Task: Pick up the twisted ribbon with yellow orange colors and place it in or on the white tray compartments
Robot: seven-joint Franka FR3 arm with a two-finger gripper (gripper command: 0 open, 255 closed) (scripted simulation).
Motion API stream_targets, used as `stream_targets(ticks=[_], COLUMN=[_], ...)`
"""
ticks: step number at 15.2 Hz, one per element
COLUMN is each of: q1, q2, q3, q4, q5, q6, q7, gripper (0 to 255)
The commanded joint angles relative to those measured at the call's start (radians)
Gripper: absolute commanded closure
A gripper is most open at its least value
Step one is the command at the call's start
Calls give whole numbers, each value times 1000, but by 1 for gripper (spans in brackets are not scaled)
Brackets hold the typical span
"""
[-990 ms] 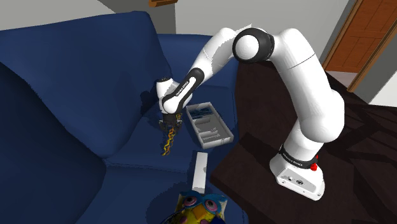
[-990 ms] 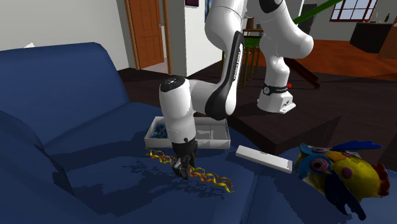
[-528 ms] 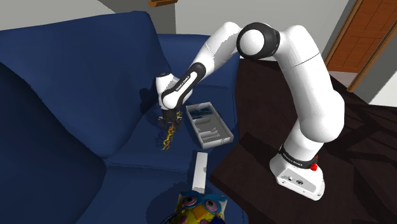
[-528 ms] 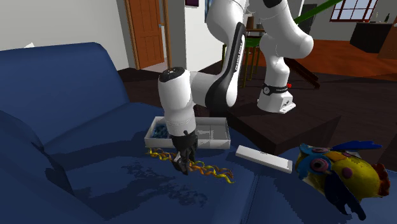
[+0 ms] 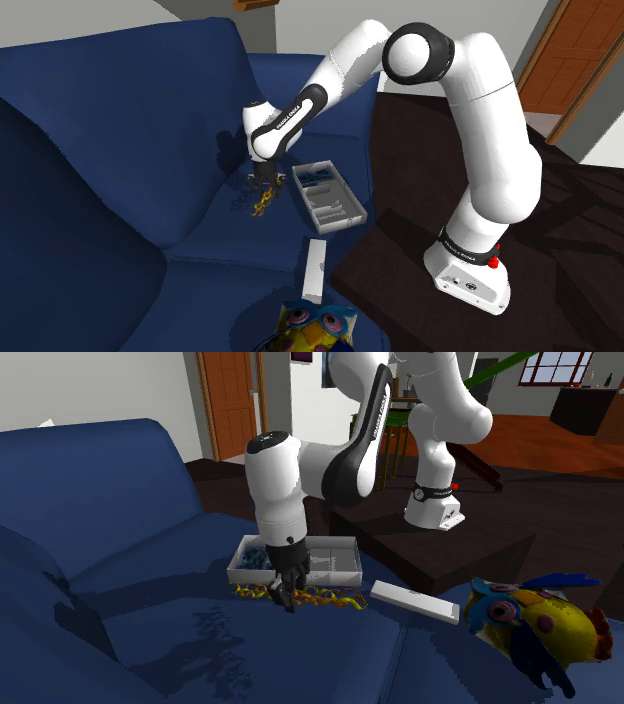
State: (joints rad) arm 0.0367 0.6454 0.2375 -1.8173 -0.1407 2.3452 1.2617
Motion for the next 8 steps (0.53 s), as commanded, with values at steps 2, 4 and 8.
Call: stream_targets(ticks=[2, 4, 8], q1=[-5, -8, -13], q2=[-33, -53, -90], q3=[7, 11, 18], q4=[-8, -9, -9], q5=[8, 13, 23], q6=[-25, -43, -80], q7=[-3, -5, -10], gripper=[255, 255, 255])
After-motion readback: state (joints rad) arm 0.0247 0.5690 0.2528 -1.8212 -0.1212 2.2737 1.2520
